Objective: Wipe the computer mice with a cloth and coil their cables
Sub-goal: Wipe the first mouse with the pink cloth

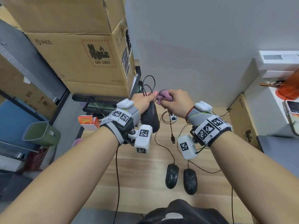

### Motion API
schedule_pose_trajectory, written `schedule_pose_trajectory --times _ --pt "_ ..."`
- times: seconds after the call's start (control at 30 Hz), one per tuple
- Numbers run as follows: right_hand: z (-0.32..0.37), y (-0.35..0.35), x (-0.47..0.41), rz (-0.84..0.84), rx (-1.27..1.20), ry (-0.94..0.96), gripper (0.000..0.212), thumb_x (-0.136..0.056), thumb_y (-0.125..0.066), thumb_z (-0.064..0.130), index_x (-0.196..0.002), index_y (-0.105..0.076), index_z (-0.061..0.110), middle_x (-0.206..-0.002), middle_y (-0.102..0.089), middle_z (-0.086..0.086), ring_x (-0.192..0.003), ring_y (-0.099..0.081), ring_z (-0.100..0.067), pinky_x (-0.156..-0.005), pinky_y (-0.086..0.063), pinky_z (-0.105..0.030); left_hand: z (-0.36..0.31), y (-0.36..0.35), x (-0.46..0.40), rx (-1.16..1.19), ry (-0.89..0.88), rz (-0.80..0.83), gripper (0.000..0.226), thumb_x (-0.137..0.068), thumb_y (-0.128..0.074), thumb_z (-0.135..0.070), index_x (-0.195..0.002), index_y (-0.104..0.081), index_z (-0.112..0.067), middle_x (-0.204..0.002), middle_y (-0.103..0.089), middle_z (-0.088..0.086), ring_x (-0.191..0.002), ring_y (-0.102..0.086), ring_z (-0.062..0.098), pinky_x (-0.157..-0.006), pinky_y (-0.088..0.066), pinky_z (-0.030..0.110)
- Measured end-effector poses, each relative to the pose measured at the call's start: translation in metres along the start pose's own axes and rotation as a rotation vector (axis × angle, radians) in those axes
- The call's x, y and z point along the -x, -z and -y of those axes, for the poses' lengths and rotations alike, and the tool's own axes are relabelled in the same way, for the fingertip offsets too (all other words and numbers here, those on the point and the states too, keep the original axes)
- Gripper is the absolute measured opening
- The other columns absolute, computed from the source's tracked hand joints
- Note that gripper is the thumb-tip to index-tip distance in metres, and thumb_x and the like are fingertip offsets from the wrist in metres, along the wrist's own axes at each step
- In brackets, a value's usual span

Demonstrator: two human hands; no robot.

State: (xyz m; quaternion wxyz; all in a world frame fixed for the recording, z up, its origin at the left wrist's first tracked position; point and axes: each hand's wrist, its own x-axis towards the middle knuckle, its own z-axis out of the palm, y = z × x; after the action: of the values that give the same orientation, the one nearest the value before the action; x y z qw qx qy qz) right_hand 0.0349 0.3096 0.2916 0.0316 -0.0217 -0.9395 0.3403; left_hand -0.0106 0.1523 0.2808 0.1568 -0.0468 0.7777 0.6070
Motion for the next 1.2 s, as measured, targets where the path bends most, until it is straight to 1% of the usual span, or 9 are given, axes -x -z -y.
schedule_pose_trajectory --times 0.17,0.27,0.43,0.53,0.67,0.8,1.0,1.13,1.2 --pt "-0.003 -0.009 -0.002 0.040 0.041 -0.004 0.027 -0.079 -0.068 0.032 -0.062 -0.048 0.025 -0.055 -0.050 0.007 -0.067 -0.051 -0.025 -0.061 -0.042 -0.032 0.000 -0.003 0.001 0.068 0.007 -0.022 0.026 -0.083 -0.076 -0.033 -0.061 -0.072 -0.019 -0.058 -0.065 0.001 -0.050 -0.058 0.015 -0.058 -0.047 0.024" --pt "-0.008 -0.010 -0.002 0.049 0.021 -0.003 0.021 -0.077 -0.068 0.033 -0.063 -0.053 0.027 -0.054 -0.052 0.009 -0.064 -0.052 -0.022 -0.057 -0.040 -0.029 -0.002 0.000 0.002 0.090 0.012 -0.023 0.016 -0.085 -0.075 -0.031 -0.073 -0.076 -0.020 -0.060 -0.060 0.003 -0.057 -0.054 0.020 -0.063 -0.048 0.028" --pt "-0.028 -0.019 0.008 0.059 -0.003 -0.071 0.023 -0.074 -0.067 0.032 -0.056 -0.054 0.039 -0.045 -0.052 0.015 -0.057 -0.051 -0.008 -0.050 -0.032 -0.022 -0.012 0.016 -0.001 0.173 0.051 -0.114 0.012 -0.087 -0.072 -0.024 -0.076 -0.077 -0.021 -0.048 -0.057 -0.007 -0.051 -0.051 0.014 -0.050 -0.045 0.021" --pt "-0.049 -0.026 0.020 0.105 -0.055 -0.128 0.033 -0.078 -0.066 0.026 -0.062 -0.059 0.055 -0.046 -0.055 0.028 -0.048 -0.054 0.007 -0.039 -0.032 -0.011 -0.023 0.036 -0.008 0.221 0.070 -0.185 0.009 -0.083 -0.075 -0.023 -0.085 -0.078 -0.014 -0.071 -0.061 0.003 -0.061 -0.053 0.020 -0.061 -0.051 0.029" --pt "-0.072 -0.031 0.023 0.154 -0.048 -0.257 0.012 -0.078 -0.064 0.029 -0.088 -0.071 0.028 -0.077 -0.073 0.008 -0.066 -0.065 -0.013 -0.067 -0.053 -0.027 -0.021 0.047 -0.013 0.204 0.052 -0.173 0.011 -0.087 -0.072 -0.023 -0.076 -0.076 -0.021 -0.058 -0.062 -0.001 -0.049 -0.056 0.015 -0.051 -0.049 0.024" --pt "-0.074 -0.030 0.018 0.136 -0.049 -0.307 0.006 -0.079 -0.064 0.031 -0.074 -0.066 0.027 -0.070 -0.068 0.009 -0.065 -0.063 -0.015 -0.054 -0.044 -0.020 -0.011 0.037 -0.013 0.165 0.041 -0.131 0.022 -0.090 -0.068 -0.028 -0.070 -0.075 -0.026 -0.050 -0.056 -0.008 -0.050 -0.054 0.014 -0.057 -0.050 0.026" --pt "-0.074 -0.035 0.017 0.131 -0.055 -0.231 0.009 -0.090 -0.060 0.024 -0.090 -0.067 0.018 -0.079 -0.068 0.001 -0.076 -0.064 -0.024 -0.071 -0.054 -0.033 -0.016 0.041 -0.021 0.132 0.084 -0.169 0.023 -0.085 -0.064 -0.021 -0.063 -0.060 -0.019 -0.064 -0.054 0.002 -0.063 -0.054 0.025 -0.067 -0.046 0.035" --pt "-0.075 -0.042 0.020 0.176 -0.187 -0.317 0.008 -0.098 -0.047 0.018 -0.100 -0.055 0.017 -0.080 -0.059 -0.005 -0.052 -0.061 -0.023 -0.042 -0.048 -0.024 -0.010 0.040 -0.024 0.113 0.120 -0.187 0.020 -0.085 -0.064 -0.023 -0.065 -0.059 -0.018 -0.065 -0.053 0.002 -0.061 -0.054 0.024 -0.064 -0.045 0.032" --pt "-0.078 -0.042 0.020 0.161 -0.167 -0.291 0.007 -0.098 -0.049 0.016 -0.097 -0.056 0.017 -0.074 -0.061 -0.003 -0.046 -0.058 -0.019 -0.041 -0.043 -0.020 -0.006 0.041 -0.024 0.106 0.128 -0.187 0.020 -0.085 -0.063 -0.023 -0.066 -0.059 -0.018 -0.067 -0.053 0.001 -0.063 -0.052 0.023 -0.067 -0.045 0.034"
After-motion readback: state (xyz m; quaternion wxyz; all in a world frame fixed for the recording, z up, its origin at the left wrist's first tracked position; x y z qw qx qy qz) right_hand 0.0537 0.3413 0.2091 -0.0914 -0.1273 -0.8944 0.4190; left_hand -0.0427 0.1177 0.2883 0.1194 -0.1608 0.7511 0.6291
